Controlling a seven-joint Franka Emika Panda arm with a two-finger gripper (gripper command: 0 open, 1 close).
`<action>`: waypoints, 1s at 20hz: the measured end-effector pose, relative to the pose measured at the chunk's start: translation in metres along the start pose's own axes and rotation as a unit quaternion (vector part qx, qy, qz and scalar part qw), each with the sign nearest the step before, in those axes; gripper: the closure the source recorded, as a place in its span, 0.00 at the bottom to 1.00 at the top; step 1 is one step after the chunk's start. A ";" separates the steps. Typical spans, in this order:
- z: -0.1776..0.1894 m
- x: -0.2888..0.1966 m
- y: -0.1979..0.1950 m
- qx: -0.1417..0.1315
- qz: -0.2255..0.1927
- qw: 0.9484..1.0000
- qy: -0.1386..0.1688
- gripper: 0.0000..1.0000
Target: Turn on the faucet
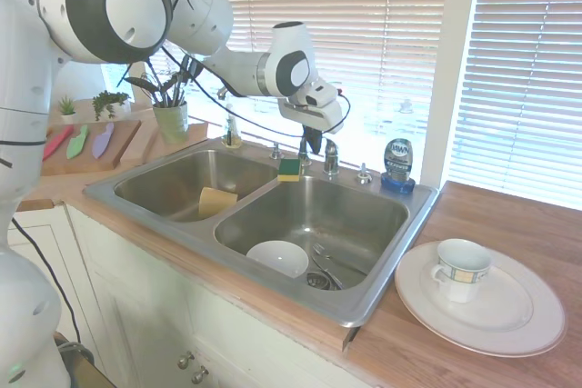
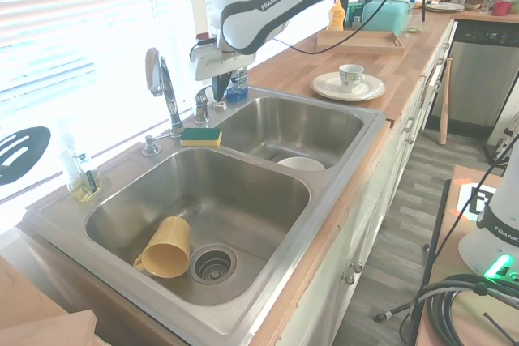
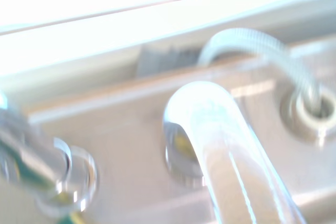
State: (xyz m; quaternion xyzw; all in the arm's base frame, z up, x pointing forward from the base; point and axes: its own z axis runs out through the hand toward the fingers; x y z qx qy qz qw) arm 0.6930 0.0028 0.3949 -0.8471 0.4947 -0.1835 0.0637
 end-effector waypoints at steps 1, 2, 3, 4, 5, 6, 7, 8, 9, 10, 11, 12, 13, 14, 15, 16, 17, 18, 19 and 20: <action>0.001 0.000 0.000 0.009 -0.001 1.000 0.007 1.00; 0.000 -0.001 0.000 0.018 -0.003 1.000 0.015 1.00; 0.000 -0.002 -0.001 0.026 -0.005 0.999 0.022 1.00; -0.001 -0.003 -0.001 0.033 -0.008 0.999 0.029 1.00; -0.002 -0.003 -0.001 0.040 -0.010 0.999 0.035 1.00; -0.004 -0.004 -0.001 0.046 -0.013 0.998 0.040 1.00; -0.005 -0.004 -0.001 0.052 -0.016 0.998 0.045 1.00; -0.007 -0.005 -0.001 0.057 -0.019 0.997 0.050 1.00; -0.009 -0.005 0.000 0.063 -0.022 0.996 0.054 1.00; -0.010 -0.005 0.000 0.066 -0.025 0.996 0.058 1.00; -0.011 -0.005 0.001 0.068 -0.029 0.995 0.062 1.00; -0.013 -0.005 0.000 0.070 -0.031 0.995 0.066 1.00; -0.014 -0.005 0.001 0.071 -0.034 0.994 0.069 1.00; -0.014 -0.006 0.001 0.072 -0.036 0.994 0.072 1.00; -0.014 -0.006 0.001 0.073 -0.038 0.994 0.075 1.00; -0.014 -0.006 0.001 0.074 -0.039 0.994 0.077 1.00; -0.015 -0.006 0.001 0.074 -0.040 0.993 0.078 1.00; -0.015 -0.006 0.001 0.074 -0.040 0.993 0.078 1.00; -0.015 -0.006 0.001 0.074 -0.040 0.993 0.078 1.00; -0.014 -0.006 0.002 0.073 -0.040 0.994 0.078 1.00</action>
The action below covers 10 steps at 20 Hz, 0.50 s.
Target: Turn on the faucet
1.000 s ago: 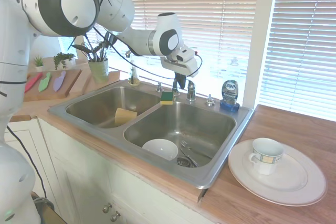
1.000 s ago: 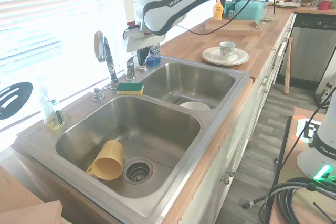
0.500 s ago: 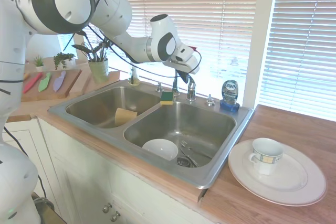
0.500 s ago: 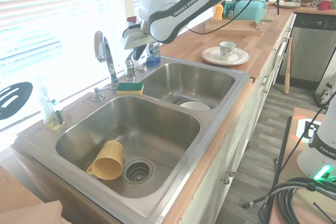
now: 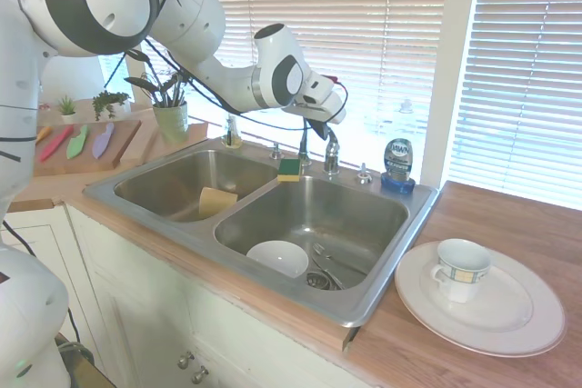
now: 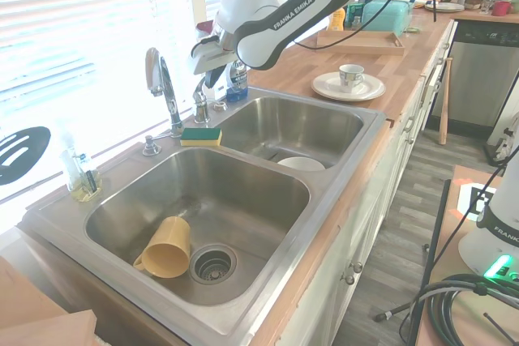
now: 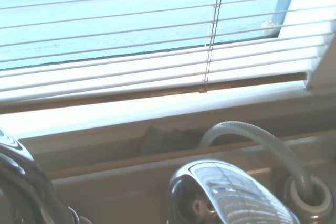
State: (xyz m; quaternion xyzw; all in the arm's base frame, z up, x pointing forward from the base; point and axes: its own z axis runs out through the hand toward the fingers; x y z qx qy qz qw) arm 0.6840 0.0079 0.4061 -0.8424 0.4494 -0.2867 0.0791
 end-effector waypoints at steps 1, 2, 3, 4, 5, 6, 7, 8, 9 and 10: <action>0.001 -0.001 0.002 -0.003 0.001 1.000 -0.002 1.00; 0.004 -0.002 0.005 -0.011 0.002 1.000 -0.007 1.00; 0.008 -0.004 0.010 -0.026 0.006 0.999 -0.017 1.00; 0.013 -0.007 0.015 -0.048 0.009 0.998 -0.034 1.00; 0.017 -0.010 0.022 -0.070 0.011 0.996 -0.058 1.00; 0.021 -0.014 0.028 -0.092 0.010 0.992 -0.083 1.00; 0.025 -0.016 0.036 -0.114 0.006 0.988 -0.105 1.00; 0.028 -0.018 0.044 -0.138 0.002 0.983 -0.125 1.00; 0.030 -0.019 0.051 -0.160 -0.002 0.977 -0.141 1.00; 0.031 -0.019 0.058 -0.178 -0.005 0.972 -0.153 1.00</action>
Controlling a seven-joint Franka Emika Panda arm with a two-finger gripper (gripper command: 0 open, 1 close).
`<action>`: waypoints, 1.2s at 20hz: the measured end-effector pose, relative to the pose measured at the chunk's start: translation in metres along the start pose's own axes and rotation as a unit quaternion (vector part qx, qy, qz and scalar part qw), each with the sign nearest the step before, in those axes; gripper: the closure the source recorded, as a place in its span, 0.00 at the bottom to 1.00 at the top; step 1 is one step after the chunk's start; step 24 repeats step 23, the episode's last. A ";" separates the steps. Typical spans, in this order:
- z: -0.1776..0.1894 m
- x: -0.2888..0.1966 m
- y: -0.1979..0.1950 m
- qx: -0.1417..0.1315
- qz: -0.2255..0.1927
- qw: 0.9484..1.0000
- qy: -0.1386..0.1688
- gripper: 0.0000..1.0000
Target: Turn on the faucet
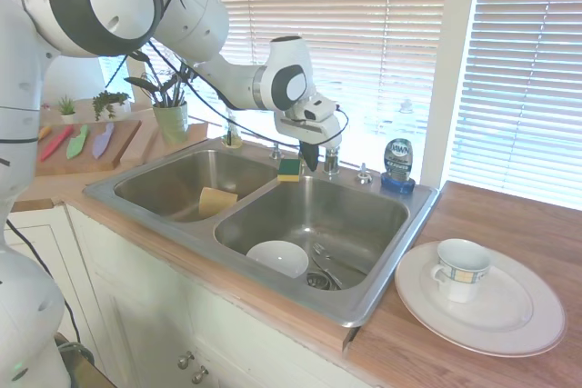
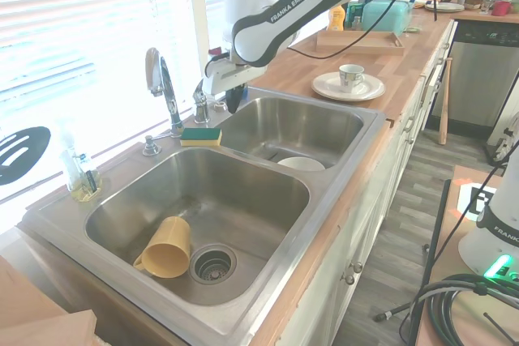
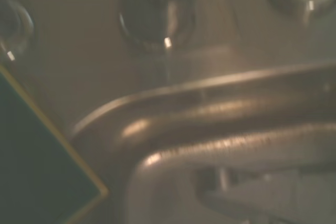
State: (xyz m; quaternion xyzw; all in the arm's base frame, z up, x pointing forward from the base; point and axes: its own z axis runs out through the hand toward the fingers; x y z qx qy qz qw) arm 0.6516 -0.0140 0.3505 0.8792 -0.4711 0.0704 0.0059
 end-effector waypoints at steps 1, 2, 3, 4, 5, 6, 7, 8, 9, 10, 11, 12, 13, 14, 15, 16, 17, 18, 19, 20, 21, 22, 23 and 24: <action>0.002 -0.001 0.004 -0.013 -0.002 1.000 -0.008 1.00; 0.002 -0.002 0.009 -0.025 -0.006 1.000 -0.016 1.00; 0.001 -0.005 0.014 -0.032 -0.009 0.999 -0.022 1.00; -0.001 -0.008 0.021 -0.037 -0.013 0.999 -0.027 1.00; -0.005 -0.014 0.030 -0.041 -0.016 0.999 -0.031 1.00; -0.011 -0.020 0.040 -0.043 -0.018 0.998 -0.035 1.00; -0.019 -0.028 0.052 -0.045 -0.021 0.998 -0.040 1.00; -0.028 -0.036 0.063 -0.046 -0.024 0.998 -0.043 1.00; -0.037 -0.046 0.075 -0.046 -0.027 0.998 -0.045 1.00; -0.044 -0.057 0.087 -0.046 -0.030 0.997 -0.048 1.00; -0.051 -0.067 0.099 -0.046 -0.032 0.997 -0.049 1.00; -0.056 -0.076 0.111 -0.044 -0.033 0.997 -0.050 1.00; -0.062 -0.085 0.124 -0.042 -0.033 0.997 -0.051 1.00; -0.066 -0.094 0.138 -0.040 -0.033 0.997 -0.051 1.00; -0.069 -0.103 0.151 -0.037 -0.033 0.997 -0.051 0.00; -0.071 -0.114 0.163 -0.035 -0.034 0.998 -0.051 0.00; -0.072 -0.124 0.173 -0.032 -0.034 0.998 -0.051 0.00; -0.073 -0.131 0.180 -0.028 -0.035 0.998 -0.051 0.00; -0.076 -0.135 0.178 -0.020 -0.035 0.998 -0.049 0.00; -0.082 -0.136 0.169 -0.010 -0.036 0.998 -0.046 0.00; -0.084 -0.136 0.160 -0.007 -0.038 0.998 -0.046 0.00; -0.082 -0.137 0.153 -0.008 -0.039 0.998 -0.047 0.00; -0.078 -0.138 0.149 -0.012 -0.040 0.998 -0.050 0.00; -0.078 -0.138 0.149 -0.012 -0.040 0.998 -0.050 0.00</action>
